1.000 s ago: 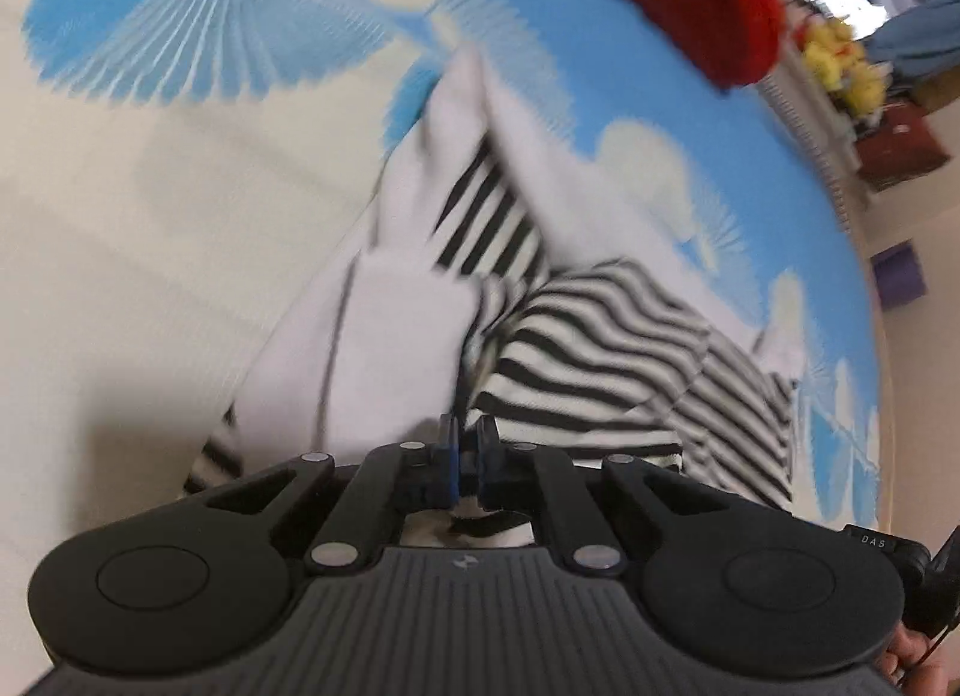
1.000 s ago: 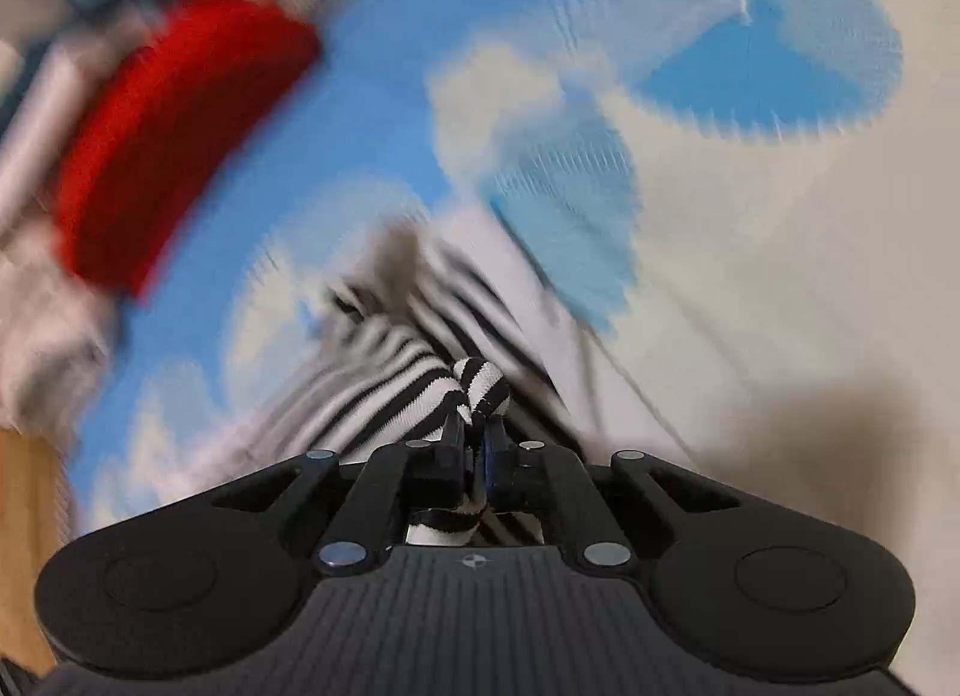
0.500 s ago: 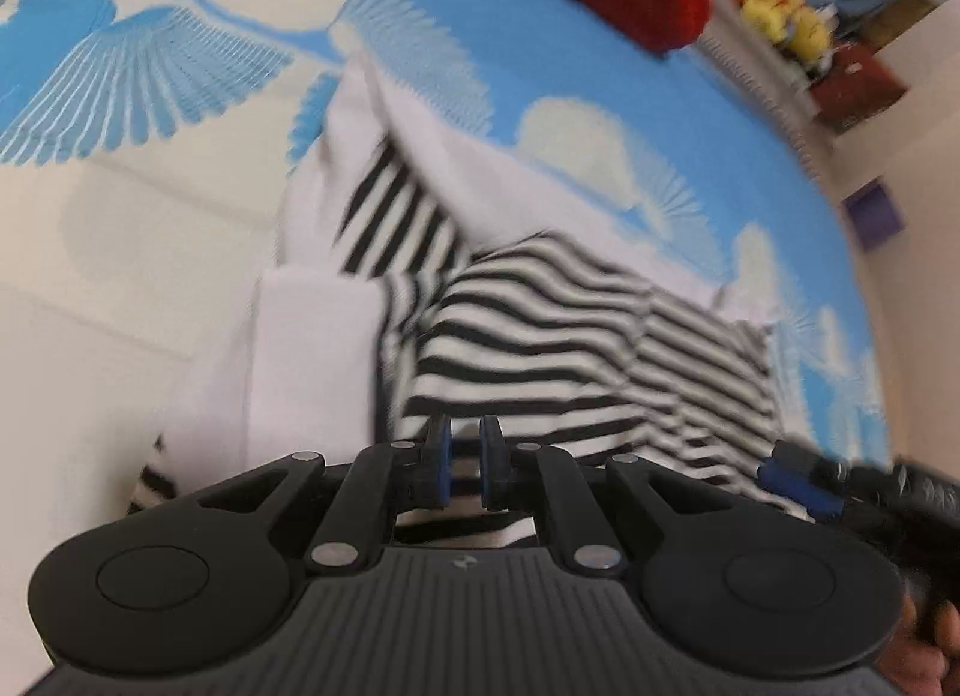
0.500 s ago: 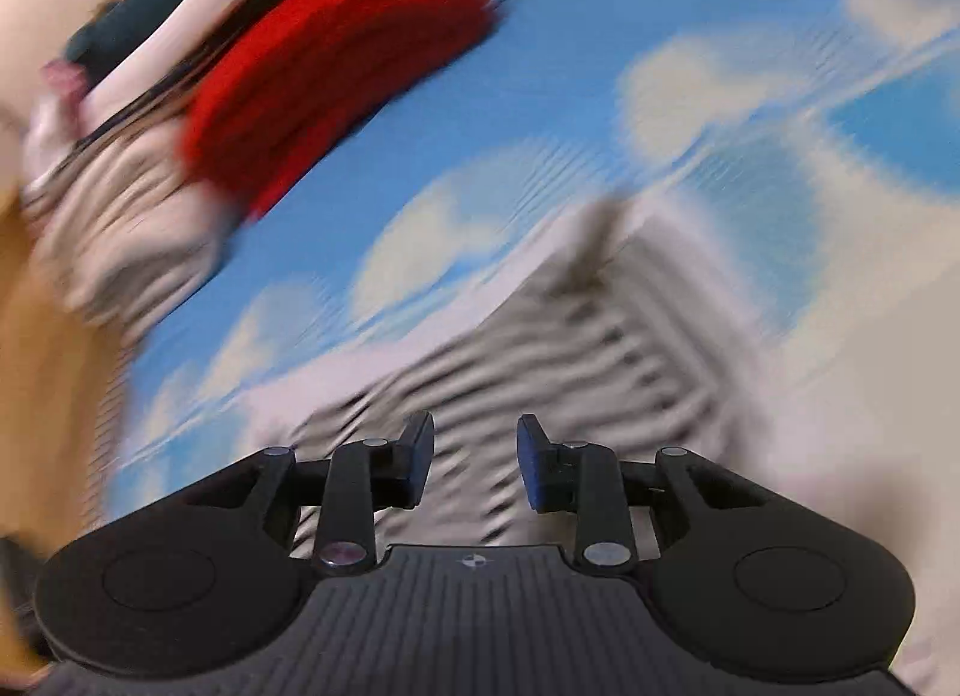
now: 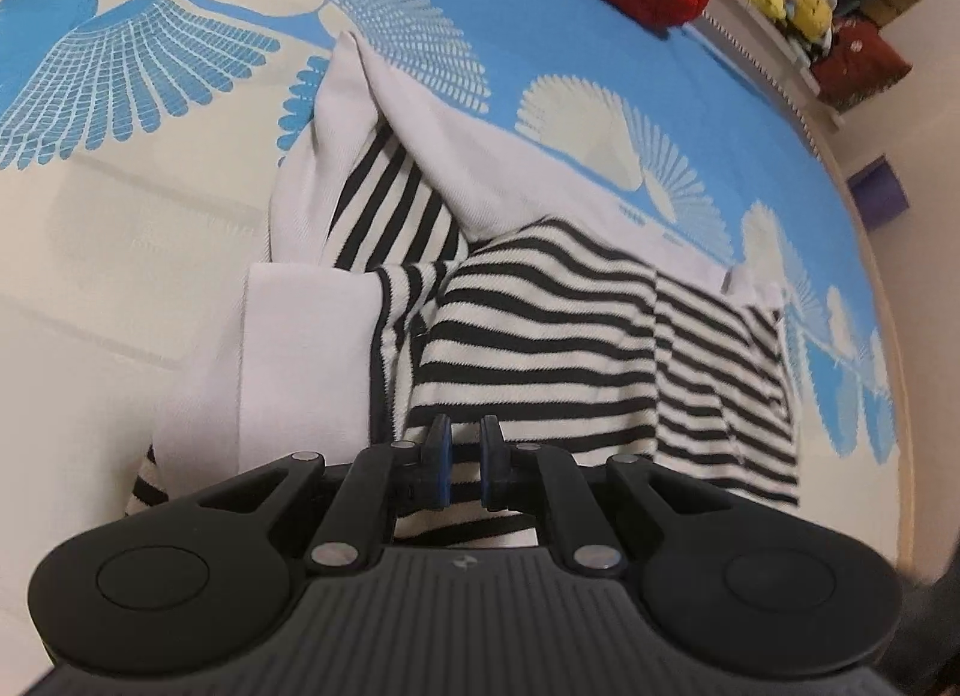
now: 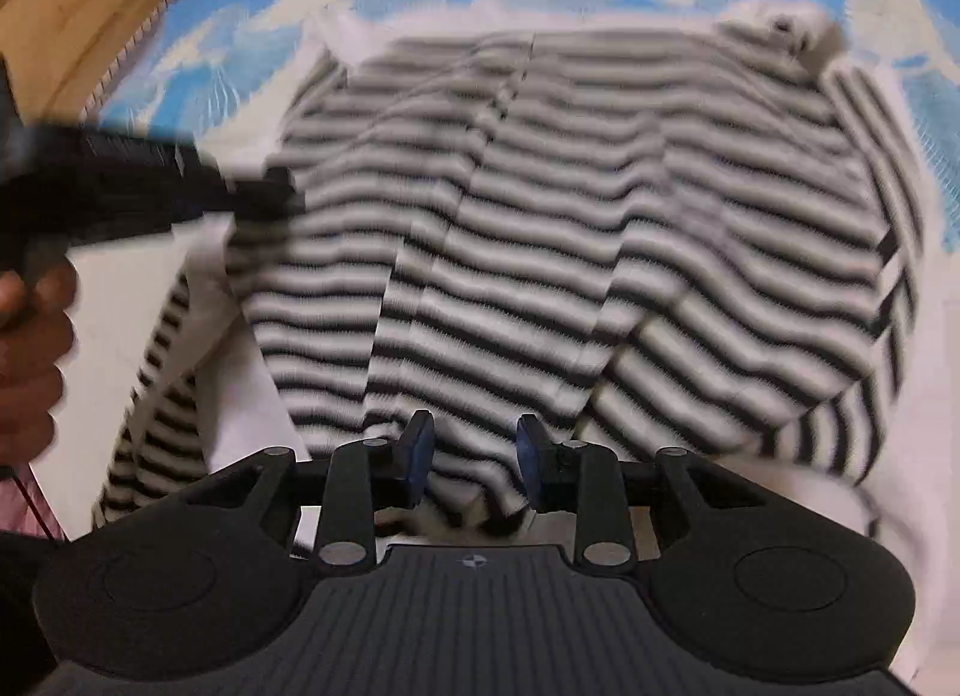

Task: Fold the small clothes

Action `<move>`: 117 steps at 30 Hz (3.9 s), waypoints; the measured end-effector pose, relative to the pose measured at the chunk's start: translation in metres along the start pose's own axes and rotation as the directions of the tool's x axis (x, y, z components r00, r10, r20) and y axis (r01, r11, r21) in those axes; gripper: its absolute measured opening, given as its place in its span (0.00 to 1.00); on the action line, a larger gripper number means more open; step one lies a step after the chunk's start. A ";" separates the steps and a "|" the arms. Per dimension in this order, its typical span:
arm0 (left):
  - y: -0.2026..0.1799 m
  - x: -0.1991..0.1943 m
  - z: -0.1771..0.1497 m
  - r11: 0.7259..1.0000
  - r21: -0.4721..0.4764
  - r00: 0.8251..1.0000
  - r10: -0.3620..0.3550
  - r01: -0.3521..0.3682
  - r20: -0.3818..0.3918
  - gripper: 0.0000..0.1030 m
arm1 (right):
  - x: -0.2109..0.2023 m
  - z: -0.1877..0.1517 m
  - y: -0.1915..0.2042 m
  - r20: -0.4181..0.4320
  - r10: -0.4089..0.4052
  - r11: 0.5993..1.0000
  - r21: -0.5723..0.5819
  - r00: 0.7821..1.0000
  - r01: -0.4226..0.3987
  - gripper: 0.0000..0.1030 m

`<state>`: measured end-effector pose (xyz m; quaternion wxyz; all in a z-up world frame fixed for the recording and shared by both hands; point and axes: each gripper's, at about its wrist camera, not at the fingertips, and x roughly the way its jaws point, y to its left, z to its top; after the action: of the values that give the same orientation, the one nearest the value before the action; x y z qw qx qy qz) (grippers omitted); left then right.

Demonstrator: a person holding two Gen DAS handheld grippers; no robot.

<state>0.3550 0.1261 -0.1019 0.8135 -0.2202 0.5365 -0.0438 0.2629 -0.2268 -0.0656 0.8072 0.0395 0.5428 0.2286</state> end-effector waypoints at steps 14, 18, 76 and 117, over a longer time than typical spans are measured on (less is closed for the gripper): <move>0.005 0.002 0.008 0.992 0.103 0.997 -0.064 0.067 -0.039 0.16 | -0.027 0.010 -0.090 0.111 -0.201 0.938 0.307 0.973 0.158 0.35; 0.012 0.005 0.004 0.992 0.125 0.996 0.007 0.004 -0.086 0.13 | -0.008 0.013 -0.095 0.047 -0.254 0.926 0.300 0.966 0.229 0.37; 0.087 -0.136 -0.214 0.984 0.002 0.982 0.180 -0.180 -0.053 0.14 | -0.123 -0.239 -0.077 0.014 -0.349 0.767 0.579 0.937 0.277 0.03; 0.060 -0.169 -0.225 0.987 0.122 0.989 0.095 -0.109 0.117 0.08 | -0.136 -0.240 -0.063 0.188 -0.338 0.838 0.507 0.922 0.204 0.03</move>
<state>0.0740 0.1617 -0.0557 0.8556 -0.1421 0.4972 -0.0240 0.0275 -0.3833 -0.0667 0.8627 0.1898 0.4672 -0.0376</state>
